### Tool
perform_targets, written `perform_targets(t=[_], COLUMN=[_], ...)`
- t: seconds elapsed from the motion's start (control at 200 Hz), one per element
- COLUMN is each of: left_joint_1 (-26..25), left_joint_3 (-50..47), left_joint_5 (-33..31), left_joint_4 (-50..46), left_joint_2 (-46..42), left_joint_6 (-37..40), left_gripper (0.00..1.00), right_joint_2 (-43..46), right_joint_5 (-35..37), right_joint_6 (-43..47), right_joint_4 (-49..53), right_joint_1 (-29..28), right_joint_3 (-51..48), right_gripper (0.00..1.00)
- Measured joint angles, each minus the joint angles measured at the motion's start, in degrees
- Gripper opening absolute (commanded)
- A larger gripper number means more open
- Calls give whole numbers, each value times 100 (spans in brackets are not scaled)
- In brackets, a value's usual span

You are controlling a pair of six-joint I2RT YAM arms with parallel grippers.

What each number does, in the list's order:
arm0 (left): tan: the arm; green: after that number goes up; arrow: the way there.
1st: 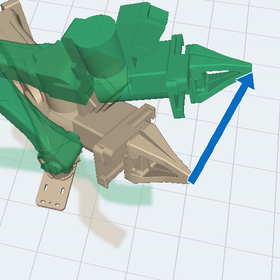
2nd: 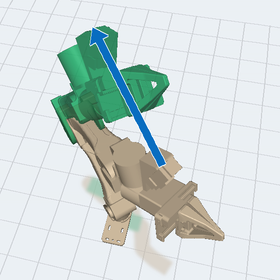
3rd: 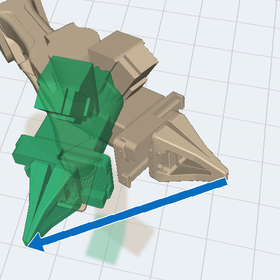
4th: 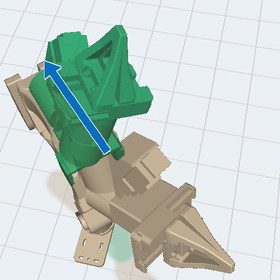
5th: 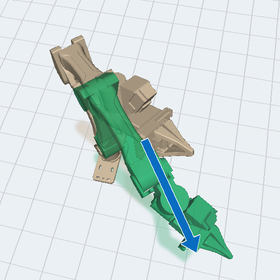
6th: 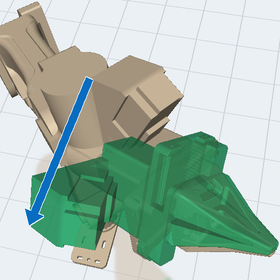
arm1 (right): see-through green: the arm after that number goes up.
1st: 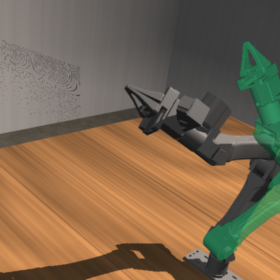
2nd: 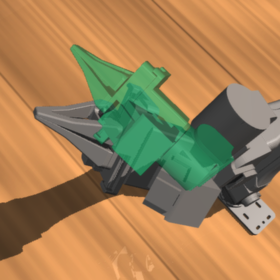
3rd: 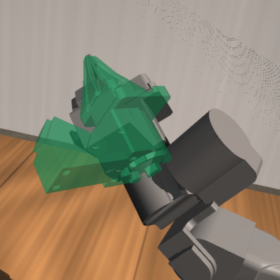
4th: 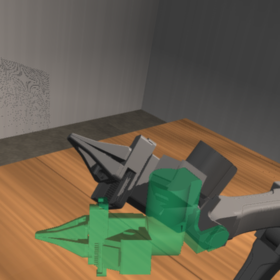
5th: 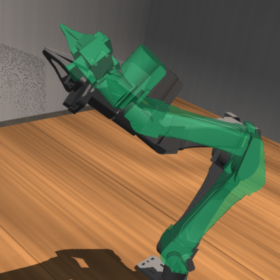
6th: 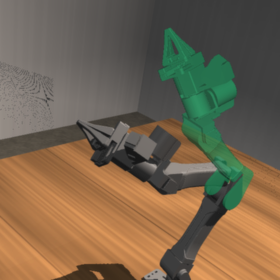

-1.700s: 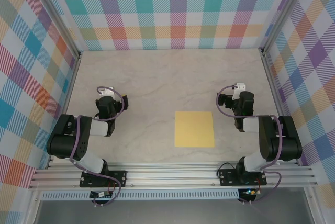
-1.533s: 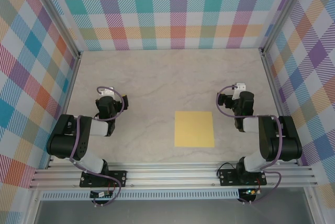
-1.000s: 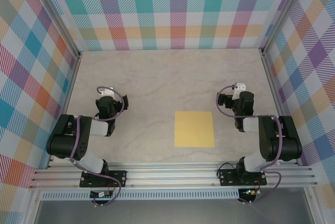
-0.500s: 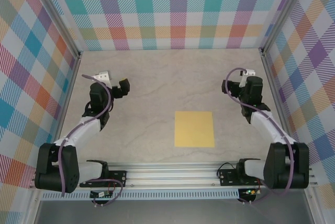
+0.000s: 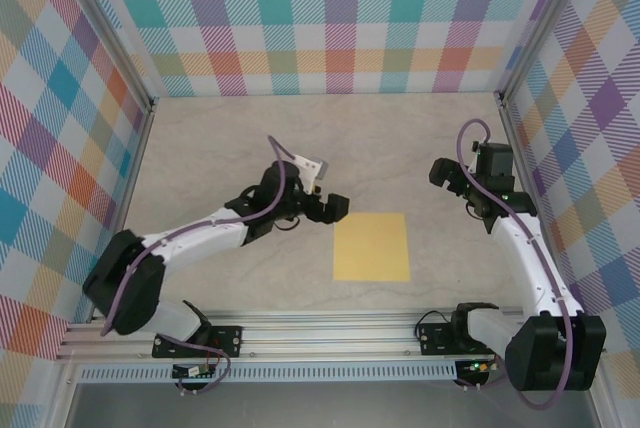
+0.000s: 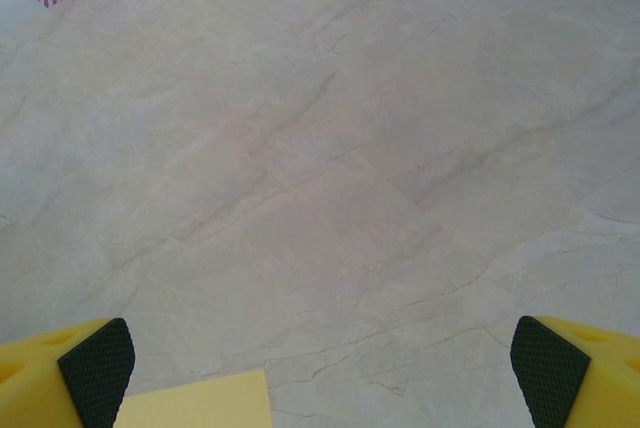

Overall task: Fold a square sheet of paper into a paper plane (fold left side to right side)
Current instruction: Move the square sheet of paper to the center of the table.

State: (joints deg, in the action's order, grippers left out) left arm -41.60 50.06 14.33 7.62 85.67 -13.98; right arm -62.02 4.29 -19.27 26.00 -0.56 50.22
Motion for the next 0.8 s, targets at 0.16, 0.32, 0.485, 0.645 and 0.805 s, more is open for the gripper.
perform_targets(t=[0.16,0.32,0.485,0.645,0.805], left_joint_1=[-372,-588,-741,-750,-739], left_joint_3=[728,1550,2430,2706,2765], left_joint_5=[568,970,1025,933,758], left_joint_4=[-400,-833,-1386,-1759,-1858], left_joint_2=[1211,1952,2651,3106,3161], left_joint_6=[-44,-13,94,138,184], left_gripper=[100,100,100,100,100], right_joint_2=[9,105,138,138,138], right_joint_5=[96,155,190,192,192], right_joint_6=[-286,-431,-527,-562,-562], right_joint_4=[227,282,343,367,367], right_joint_1=[0,0,-2,0,0], right_joint_3=[142,175,175,175,175], right_gripper=[100,100,100,100,100])
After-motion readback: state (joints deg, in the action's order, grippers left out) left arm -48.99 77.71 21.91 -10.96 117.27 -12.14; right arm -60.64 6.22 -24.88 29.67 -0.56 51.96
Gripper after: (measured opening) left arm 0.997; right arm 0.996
